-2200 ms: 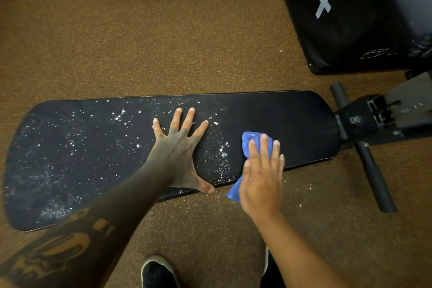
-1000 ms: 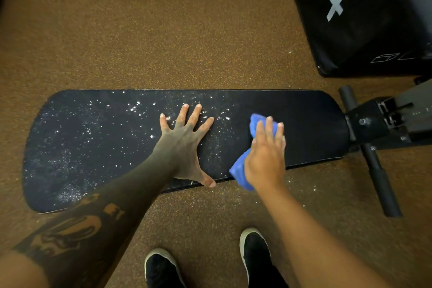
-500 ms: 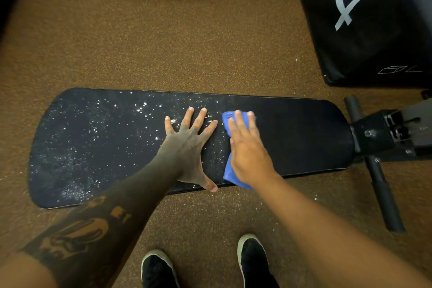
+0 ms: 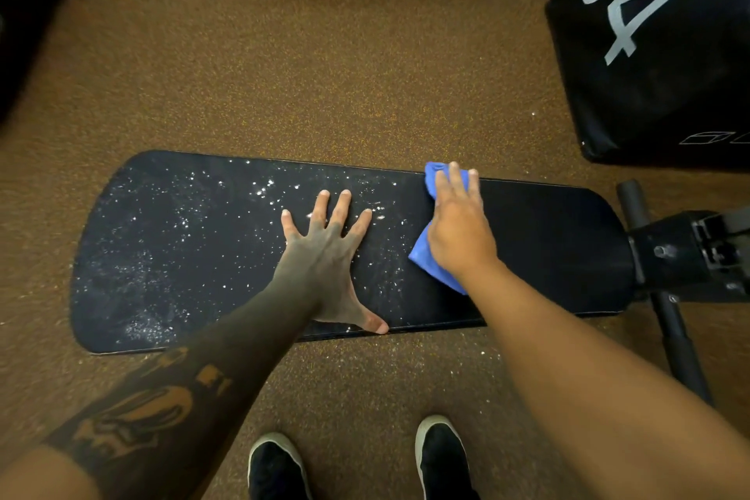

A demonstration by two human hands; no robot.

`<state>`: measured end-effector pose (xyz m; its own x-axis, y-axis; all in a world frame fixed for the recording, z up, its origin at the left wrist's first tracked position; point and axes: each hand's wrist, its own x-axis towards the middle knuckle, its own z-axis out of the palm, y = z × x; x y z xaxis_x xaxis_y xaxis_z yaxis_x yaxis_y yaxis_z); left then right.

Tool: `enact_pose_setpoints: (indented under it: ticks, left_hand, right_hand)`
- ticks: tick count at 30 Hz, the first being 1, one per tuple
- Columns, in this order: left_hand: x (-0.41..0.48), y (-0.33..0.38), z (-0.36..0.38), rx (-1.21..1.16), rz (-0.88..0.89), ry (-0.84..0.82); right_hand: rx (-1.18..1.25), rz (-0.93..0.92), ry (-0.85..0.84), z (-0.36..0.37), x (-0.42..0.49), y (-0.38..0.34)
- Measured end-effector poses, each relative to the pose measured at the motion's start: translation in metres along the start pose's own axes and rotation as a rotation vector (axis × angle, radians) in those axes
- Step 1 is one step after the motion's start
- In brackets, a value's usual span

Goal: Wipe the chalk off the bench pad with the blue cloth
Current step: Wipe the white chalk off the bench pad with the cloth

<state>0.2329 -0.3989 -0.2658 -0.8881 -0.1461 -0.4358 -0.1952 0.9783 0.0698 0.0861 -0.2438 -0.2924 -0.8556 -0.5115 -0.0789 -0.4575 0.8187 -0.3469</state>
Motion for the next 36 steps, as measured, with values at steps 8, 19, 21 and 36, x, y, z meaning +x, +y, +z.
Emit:
enact_pose_setpoints:
  ticks: [8,19,21,36]
  left_hand:
    - [0.002,0.000,0.000,0.000,-0.004,-0.021]
    - [0.002,-0.002,0.001,-0.016,-0.001,-0.026]
    - [0.002,-0.001,0.002,-0.015,-0.004,-0.028]
    - [-0.012,-0.032,0.001,0.027,0.013,-0.024]
  right_hand:
    - [0.034,-0.190,-0.088,-0.003,0.014,-0.005]
    - [0.026,-0.077,-0.075,0.004,0.043,-0.019]
    - [0.026,-0.140,-0.069,0.007,0.036,-0.033]
    - [-0.171,-0.217,-0.091,-0.015,-0.041,-0.025]
